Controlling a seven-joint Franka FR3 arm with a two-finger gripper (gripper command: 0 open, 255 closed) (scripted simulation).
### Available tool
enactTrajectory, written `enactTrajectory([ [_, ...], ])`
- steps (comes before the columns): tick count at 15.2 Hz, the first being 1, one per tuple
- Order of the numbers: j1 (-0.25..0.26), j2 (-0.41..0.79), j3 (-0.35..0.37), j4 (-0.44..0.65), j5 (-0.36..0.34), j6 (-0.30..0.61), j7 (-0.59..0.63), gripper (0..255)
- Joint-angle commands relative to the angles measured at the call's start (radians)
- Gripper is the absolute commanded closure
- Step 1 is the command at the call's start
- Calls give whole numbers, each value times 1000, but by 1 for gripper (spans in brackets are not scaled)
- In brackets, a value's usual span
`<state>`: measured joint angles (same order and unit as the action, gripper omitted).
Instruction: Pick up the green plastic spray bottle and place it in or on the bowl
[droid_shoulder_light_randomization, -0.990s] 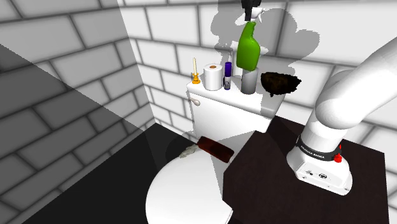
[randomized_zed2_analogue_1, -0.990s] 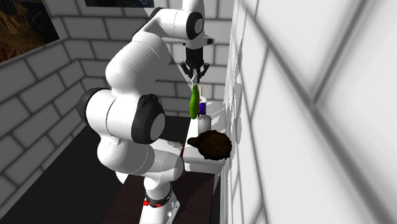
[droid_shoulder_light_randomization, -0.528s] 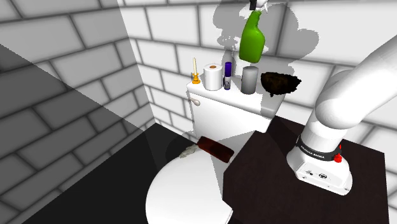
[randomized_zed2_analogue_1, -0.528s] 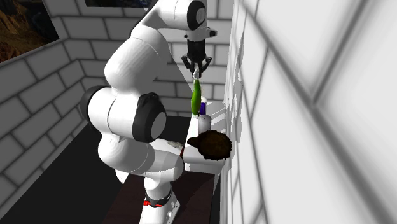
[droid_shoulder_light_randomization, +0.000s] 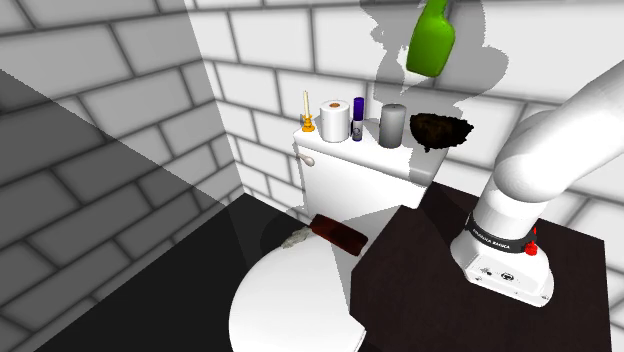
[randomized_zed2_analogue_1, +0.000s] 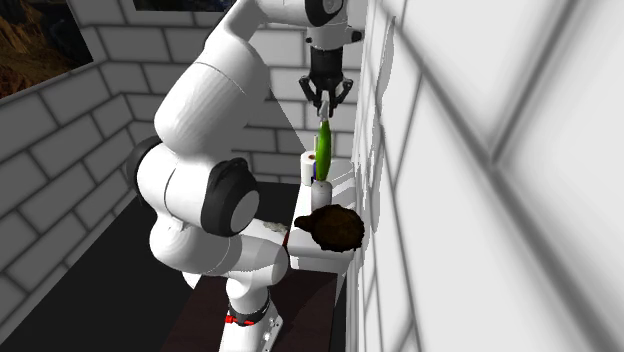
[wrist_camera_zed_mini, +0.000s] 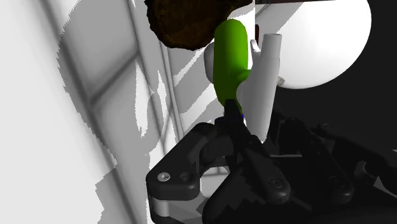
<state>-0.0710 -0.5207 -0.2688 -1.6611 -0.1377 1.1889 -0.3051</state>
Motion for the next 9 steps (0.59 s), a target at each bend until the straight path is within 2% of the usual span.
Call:
enactTrajectory([
  [1, -6, 4, -28, 57, -16, -50, -45, 255],
  [4, -13, 20, -74, 152, -39, -120, -118, 255],
  [9, -20, -40, -67, 22, -49, -51, -102, 255],
])
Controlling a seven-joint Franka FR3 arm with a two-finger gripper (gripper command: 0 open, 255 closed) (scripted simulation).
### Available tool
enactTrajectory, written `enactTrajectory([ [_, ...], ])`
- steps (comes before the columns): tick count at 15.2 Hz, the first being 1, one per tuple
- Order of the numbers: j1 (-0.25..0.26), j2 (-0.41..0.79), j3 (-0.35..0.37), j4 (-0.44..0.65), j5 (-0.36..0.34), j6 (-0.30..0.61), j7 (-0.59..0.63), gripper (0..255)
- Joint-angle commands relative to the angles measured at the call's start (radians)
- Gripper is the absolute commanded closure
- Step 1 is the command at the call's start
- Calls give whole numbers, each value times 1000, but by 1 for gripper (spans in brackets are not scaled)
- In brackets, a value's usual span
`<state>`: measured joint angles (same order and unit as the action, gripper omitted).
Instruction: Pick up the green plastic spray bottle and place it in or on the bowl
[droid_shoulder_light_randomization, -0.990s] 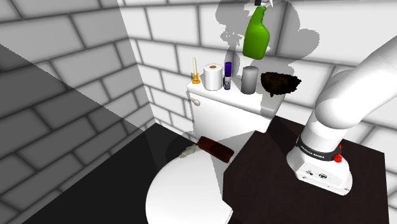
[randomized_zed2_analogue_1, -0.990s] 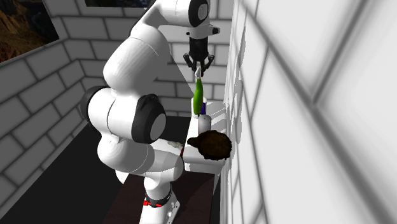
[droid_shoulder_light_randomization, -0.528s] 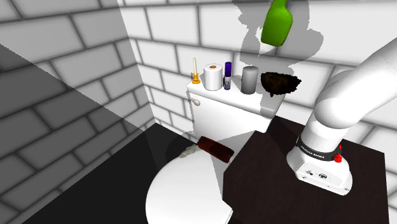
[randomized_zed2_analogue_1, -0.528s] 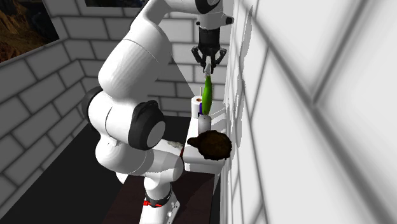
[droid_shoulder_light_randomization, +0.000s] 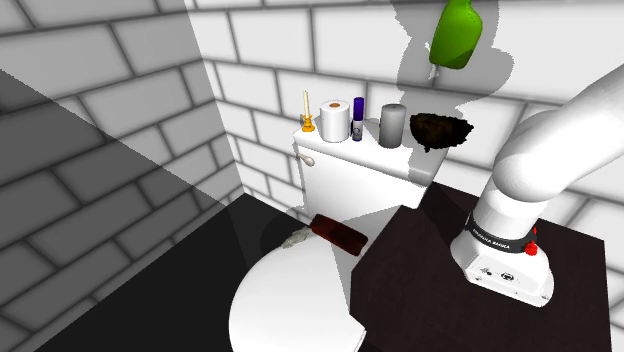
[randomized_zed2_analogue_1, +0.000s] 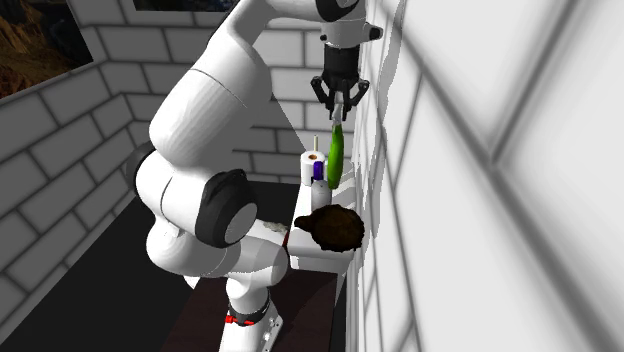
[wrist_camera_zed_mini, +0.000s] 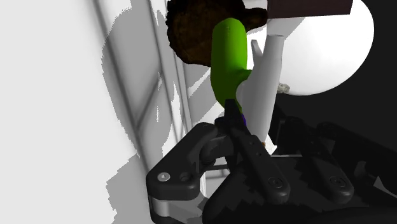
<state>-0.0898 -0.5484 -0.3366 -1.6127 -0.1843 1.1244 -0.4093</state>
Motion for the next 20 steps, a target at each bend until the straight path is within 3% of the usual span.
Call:
enactTrajectory([
  [1, -3, -23, 2, -50, -4, 27, 5, 255],
  [20, -30, -186, -3, -445, -38, 261, 41, 255],
])
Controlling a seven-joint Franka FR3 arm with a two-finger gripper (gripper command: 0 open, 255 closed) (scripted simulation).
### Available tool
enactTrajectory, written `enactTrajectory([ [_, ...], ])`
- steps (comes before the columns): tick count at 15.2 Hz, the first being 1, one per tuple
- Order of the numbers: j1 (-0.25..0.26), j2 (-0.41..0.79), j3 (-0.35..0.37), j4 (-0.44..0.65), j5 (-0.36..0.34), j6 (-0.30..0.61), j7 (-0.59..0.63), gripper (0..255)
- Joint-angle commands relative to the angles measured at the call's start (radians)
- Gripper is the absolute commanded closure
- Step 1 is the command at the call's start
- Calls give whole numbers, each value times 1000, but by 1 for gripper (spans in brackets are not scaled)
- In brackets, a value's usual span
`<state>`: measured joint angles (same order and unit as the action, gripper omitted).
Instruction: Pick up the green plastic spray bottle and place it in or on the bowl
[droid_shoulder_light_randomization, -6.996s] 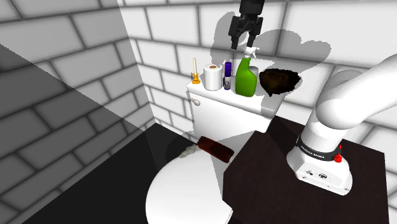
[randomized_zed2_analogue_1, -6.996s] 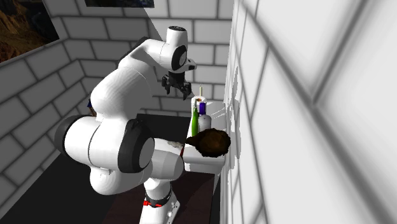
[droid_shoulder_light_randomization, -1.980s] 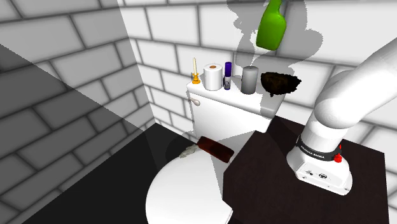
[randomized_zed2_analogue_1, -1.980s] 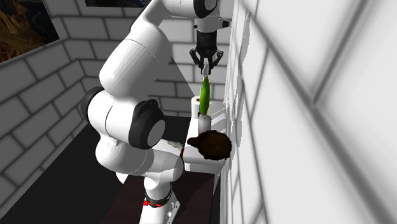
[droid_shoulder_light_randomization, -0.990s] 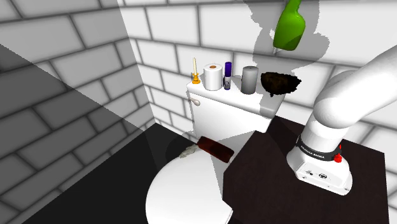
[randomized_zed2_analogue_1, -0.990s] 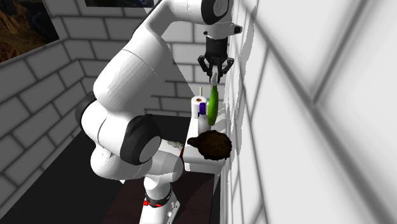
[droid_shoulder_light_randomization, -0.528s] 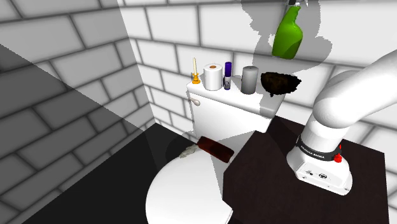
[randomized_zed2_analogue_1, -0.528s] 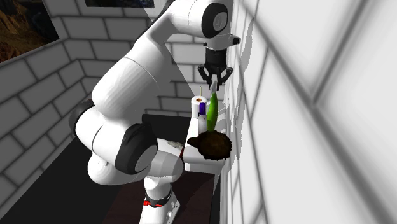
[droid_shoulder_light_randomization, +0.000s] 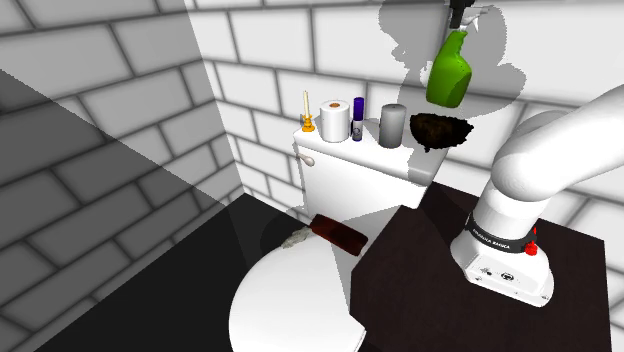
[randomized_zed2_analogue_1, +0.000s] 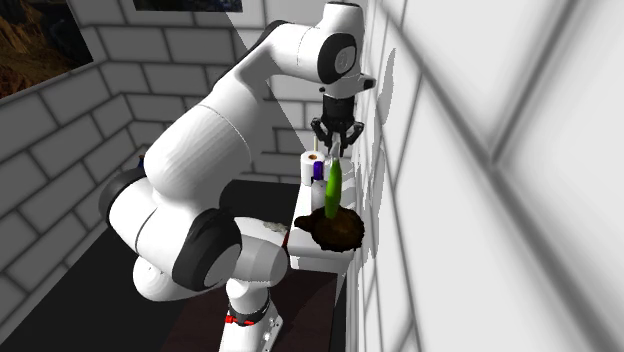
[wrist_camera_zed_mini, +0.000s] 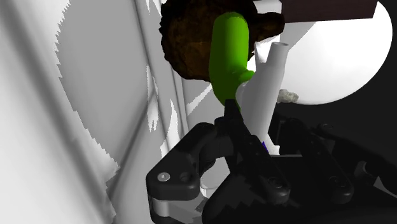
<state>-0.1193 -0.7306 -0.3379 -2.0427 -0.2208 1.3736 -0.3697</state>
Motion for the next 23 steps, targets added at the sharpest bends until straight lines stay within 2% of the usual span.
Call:
enactTrajectory([
  [1, -2, -10, -2, -33, -3, 24, 3, 255],
  [6, -10, -43, -10, -130, -15, 88, 9, 255],
  [14, -10, -43, -10, -130, -15, 88, 9, 255],
  [15, -10, -43, -11, -130, -15, 88, 9, 0],
  [20, -10, -43, -11, -130, -15, 88, 9, 0],
  [23, 0, 0, 0, 1, 0, -1, 0, 0],
])
